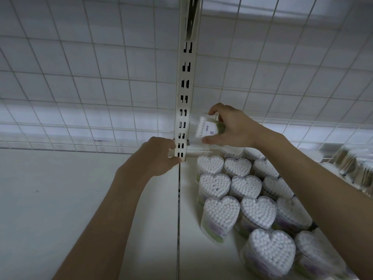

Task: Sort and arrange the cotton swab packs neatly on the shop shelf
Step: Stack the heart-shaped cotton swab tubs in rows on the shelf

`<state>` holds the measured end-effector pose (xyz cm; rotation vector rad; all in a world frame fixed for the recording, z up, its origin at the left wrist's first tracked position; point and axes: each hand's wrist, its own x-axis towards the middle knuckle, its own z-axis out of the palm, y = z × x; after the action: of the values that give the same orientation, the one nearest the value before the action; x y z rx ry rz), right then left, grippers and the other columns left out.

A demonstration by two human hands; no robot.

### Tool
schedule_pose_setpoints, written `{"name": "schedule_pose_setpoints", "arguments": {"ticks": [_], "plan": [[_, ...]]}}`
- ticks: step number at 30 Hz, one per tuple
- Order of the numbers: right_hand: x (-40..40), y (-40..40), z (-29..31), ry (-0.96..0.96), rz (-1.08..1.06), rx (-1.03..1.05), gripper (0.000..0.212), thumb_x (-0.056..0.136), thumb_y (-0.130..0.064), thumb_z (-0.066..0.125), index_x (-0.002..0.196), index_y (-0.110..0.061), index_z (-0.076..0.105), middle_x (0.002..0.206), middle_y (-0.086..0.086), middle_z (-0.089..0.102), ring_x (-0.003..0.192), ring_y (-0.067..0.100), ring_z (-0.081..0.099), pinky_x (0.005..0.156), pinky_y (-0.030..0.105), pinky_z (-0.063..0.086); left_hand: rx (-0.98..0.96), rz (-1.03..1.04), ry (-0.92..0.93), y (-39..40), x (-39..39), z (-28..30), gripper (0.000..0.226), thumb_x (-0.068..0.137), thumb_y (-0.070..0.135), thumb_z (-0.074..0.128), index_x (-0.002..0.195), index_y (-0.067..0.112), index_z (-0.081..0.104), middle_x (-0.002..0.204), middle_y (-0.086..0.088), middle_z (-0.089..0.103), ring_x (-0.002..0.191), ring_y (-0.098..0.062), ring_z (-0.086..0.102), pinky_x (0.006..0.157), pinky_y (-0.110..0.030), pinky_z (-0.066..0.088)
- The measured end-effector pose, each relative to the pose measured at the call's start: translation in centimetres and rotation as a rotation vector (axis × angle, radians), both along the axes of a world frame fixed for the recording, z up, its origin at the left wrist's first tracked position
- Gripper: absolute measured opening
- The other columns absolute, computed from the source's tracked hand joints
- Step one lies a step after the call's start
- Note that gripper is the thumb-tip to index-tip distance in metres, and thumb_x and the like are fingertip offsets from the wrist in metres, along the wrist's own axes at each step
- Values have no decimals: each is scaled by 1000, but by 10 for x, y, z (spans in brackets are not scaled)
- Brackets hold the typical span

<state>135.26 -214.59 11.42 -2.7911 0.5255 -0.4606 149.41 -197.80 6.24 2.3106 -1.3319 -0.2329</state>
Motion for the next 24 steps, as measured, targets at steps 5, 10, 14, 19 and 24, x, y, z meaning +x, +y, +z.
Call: {"name": "schedule_pose_setpoints", "arguments": {"ticks": [5, 10, 14, 19, 24], "plan": [[5, 0, -1, 2, -22, -22, 63, 74, -44, 70, 129, -22, 46, 101, 1, 44, 86, 15, 47, 64, 15, 32, 101, -5, -134, 4, 4, 1, 48, 86, 42, 60, 128, 20, 51, 125, -3, 55, 113, -26, 53, 94, -32, 40], [9, 4, -4, -92, -30, -1, 63, 70, -47, 71, 120, -18, 46, 96, -4, 56, 85, 15, 55, 72, 28, 46, 178, -41, -284, 7, 5, -3, 42, 89, 42, 55, 123, 18, 53, 120, -3, 58, 109, -23, 55, 93, -33, 38], [13, 4, -9, -82, -22, 82, 61, 67, -42, 75, 113, -21, 41, 87, -7, 55, 76, 11, 57, 67, 30, 49, 214, -63, -363, 7, 6, -7, 40, 90, 42, 52, 120, 16, 53, 114, -3, 58, 104, -23, 56, 88, -31, 36], [15, 0, -19, 28, -23, 197, 67, 65, -49, 69, 118, -29, 34, 88, 4, 58, 63, 16, 56, 54, 29, 45, 244, -79, -395, 6, 6, -14, 39, 90, 42, 52, 119, 16, 53, 115, -3, 57, 106, -23, 55, 90, -33, 35], [18, -10, -27, 200, -70, 149, 56, 73, -43, 69, 119, -23, 43, 113, 0, 46, 100, 19, 46, 77, 30, 38, 258, -82, -367, 5, 6, -22, 39, 89, 43, 52, 120, 18, 53, 119, -2, 56, 110, -22, 53, 93, -34, 34]]}}
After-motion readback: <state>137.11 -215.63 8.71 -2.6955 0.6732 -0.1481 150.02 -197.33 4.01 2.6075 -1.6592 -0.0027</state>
